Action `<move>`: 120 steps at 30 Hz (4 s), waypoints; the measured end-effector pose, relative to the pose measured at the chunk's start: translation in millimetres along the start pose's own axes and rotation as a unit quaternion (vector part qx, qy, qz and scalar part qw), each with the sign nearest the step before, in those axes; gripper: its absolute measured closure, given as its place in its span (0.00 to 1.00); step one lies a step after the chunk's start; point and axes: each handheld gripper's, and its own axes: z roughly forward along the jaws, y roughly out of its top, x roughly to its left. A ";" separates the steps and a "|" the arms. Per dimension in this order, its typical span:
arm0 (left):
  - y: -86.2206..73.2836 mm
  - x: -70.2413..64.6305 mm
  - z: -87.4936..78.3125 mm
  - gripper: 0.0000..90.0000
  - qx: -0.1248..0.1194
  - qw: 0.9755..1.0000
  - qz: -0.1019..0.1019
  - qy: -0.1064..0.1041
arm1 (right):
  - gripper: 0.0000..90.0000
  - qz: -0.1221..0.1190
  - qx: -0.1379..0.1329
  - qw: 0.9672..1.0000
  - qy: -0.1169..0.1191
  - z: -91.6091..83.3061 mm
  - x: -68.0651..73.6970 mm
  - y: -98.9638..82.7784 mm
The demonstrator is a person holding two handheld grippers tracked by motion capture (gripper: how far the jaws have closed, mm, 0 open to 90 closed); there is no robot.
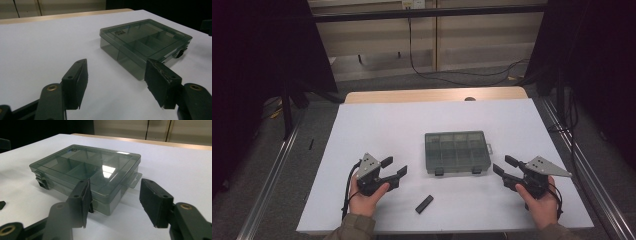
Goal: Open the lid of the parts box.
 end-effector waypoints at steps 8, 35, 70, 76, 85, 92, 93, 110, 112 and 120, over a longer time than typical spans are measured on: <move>1.7 -5.7 8.8 0.51 0.009 1.000 0.006 -0.006 | 0.62 -0.007 0.009 1.000 0.002 1.3 -0.4 1.0; 11.0 -13.0 37.2 0.91 0.040 0.999 0.009 -0.021 | 1.00 -0.014 0.022 1.000 -0.006 11.5 -6.9 7.5; 8.1 -23.0 54.1 1.00 0.100 0.994 0.016 -0.048 | 1.00 -0.027 0.099 0.995 0.006 26.7 -4.9 1.3; 7.1 -24.8 58.3 1.00 0.109 0.992 0.020 -0.052 | 1.00 -0.029 0.103 0.994 0.010 28.5 -4.0 0.8; 7.1 -26.1 61.2 1.00 0.114 0.992 0.016 -0.054 | 1.00 -0.029 0.115 0.993 0.010 29.8 -4.6 -0.3; 6.3 -26.3 63.9 1.00 0.120 0.991 0.018 -0.056 | 1.00 -0.026 0.118 0.993 0.014 29.2 -4.7 -0.4; 6.4 -26.3 64.0 1.00 0.121 0.991 0.018 -0.056 | 1.00 -0.024 0.118 0.993 0.014 29.0 -4.5 -0.5; 5.0 -26.9 65.5 1.00 0.134 0.989 0.019 -0.057 | 1.00 -0.028 0.122 0.992 0.012 29.5 -4.3 -1.1; 5.1 -26.2 65.4 1.00 0.133 0.989 0.019 -0.058 | 1.00 -0.031 0.123 0.992 0.010 29.6 -3.8 -1.2; 4.9 -26.7 65.5 1.00 0.134 0.989 0.018 -0.057 | 1.00 -0.040 0.129 0.991 0.005 29.8 -2.4 -0.8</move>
